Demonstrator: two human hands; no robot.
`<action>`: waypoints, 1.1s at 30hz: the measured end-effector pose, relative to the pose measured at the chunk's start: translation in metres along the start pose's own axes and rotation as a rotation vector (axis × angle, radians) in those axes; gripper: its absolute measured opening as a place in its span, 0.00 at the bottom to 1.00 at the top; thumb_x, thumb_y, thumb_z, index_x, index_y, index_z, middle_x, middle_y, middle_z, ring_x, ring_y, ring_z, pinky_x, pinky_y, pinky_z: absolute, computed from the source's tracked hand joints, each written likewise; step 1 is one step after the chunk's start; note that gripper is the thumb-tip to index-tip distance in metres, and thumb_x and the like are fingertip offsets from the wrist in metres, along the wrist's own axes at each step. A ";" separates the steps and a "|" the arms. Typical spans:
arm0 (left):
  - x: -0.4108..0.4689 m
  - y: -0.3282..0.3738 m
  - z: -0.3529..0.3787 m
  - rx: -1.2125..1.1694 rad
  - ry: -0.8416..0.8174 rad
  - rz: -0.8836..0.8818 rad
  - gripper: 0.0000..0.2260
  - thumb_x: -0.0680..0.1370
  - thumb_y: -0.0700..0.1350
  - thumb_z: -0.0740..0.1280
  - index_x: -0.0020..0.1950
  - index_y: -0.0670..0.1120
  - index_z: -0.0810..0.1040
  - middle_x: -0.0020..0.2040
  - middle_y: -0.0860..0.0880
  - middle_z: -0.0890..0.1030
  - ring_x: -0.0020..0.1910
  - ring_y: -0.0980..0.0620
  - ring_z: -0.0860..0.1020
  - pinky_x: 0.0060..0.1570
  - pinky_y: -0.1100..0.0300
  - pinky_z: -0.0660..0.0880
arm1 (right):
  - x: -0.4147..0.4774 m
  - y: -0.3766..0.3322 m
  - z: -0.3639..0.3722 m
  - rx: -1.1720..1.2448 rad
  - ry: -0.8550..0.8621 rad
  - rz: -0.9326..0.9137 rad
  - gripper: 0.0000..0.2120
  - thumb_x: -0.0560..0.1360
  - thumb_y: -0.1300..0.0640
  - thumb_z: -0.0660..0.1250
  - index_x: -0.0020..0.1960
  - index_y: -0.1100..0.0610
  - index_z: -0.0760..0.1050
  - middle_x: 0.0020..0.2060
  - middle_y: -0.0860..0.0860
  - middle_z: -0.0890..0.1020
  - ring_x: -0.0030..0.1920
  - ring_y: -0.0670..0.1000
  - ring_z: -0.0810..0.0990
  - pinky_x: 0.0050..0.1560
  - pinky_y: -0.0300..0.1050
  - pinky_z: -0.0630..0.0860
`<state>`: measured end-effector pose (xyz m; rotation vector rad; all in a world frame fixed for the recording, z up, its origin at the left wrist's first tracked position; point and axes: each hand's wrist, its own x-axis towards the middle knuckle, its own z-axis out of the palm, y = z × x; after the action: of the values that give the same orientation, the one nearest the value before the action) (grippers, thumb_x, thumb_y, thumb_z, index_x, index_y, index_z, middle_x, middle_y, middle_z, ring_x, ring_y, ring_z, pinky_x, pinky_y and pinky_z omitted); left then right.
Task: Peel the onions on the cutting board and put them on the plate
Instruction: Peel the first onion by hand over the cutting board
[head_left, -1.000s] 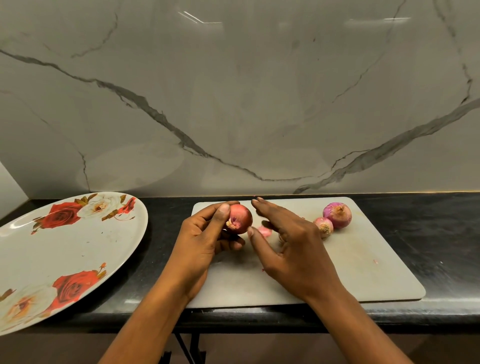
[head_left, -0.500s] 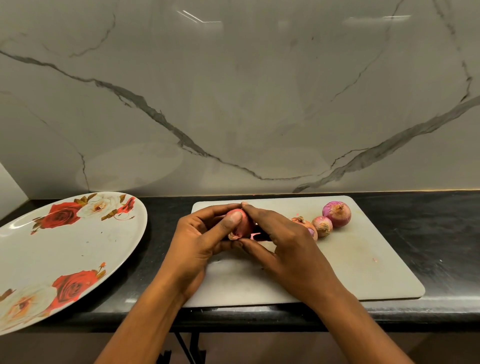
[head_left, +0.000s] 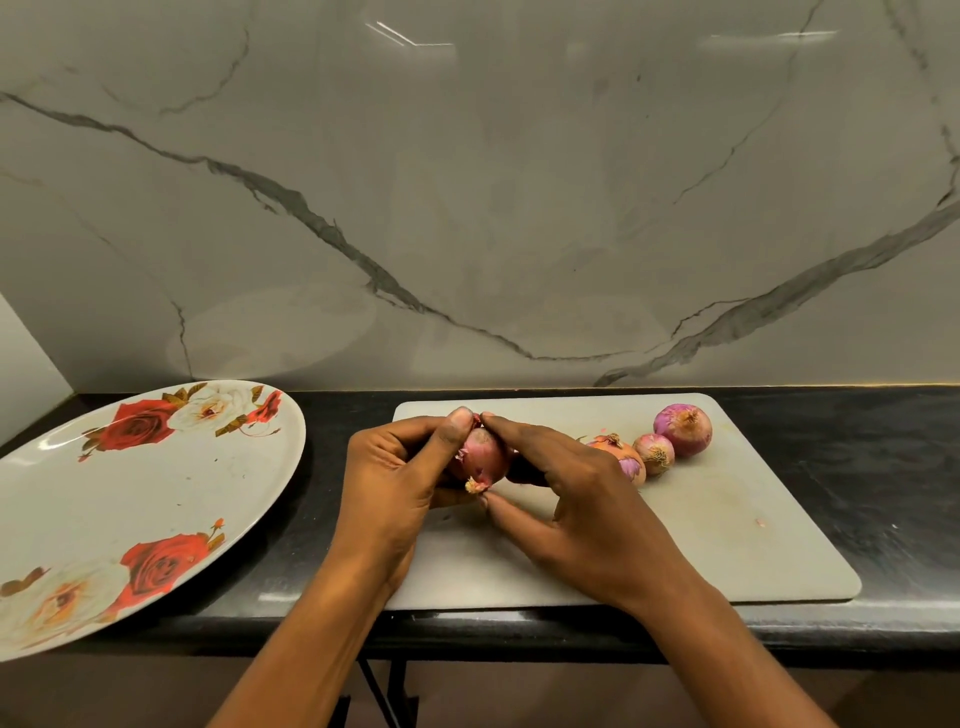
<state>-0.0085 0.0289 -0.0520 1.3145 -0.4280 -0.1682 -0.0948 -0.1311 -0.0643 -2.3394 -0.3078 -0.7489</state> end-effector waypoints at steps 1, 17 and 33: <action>-0.001 -0.001 0.001 0.017 0.014 0.014 0.07 0.78 0.46 0.73 0.47 0.45 0.90 0.45 0.40 0.88 0.43 0.40 0.87 0.33 0.56 0.82 | 0.000 -0.001 0.000 0.001 0.006 0.006 0.33 0.77 0.49 0.76 0.79 0.51 0.69 0.67 0.45 0.81 0.62 0.44 0.81 0.61 0.41 0.81; 0.002 -0.010 -0.002 0.044 0.053 -0.015 0.05 0.79 0.40 0.74 0.52 0.41 0.88 0.44 0.41 0.88 0.42 0.41 0.88 0.42 0.55 0.86 | 0.003 -0.003 -0.005 0.046 0.243 0.098 0.23 0.79 0.50 0.74 0.72 0.48 0.74 0.63 0.42 0.80 0.59 0.43 0.81 0.51 0.34 0.81; -0.001 -0.007 -0.003 0.181 -0.099 0.034 0.11 0.79 0.38 0.74 0.59 0.50 0.87 0.52 0.51 0.89 0.53 0.45 0.86 0.54 0.46 0.83 | 0.003 -0.004 -0.004 0.043 0.156 0.100 0.22 0.81 0.51 0.70 0.74 0.47 0.72 0.65 0.42 0.79 0.60 0.43 0.80 0.52 0.35 0.80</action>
<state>-0.0077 0.0303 -0.0593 1.4797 -0.5600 -0.1696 -0.0957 -0.1304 -0.0583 -2.2227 -0.1364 -0.8612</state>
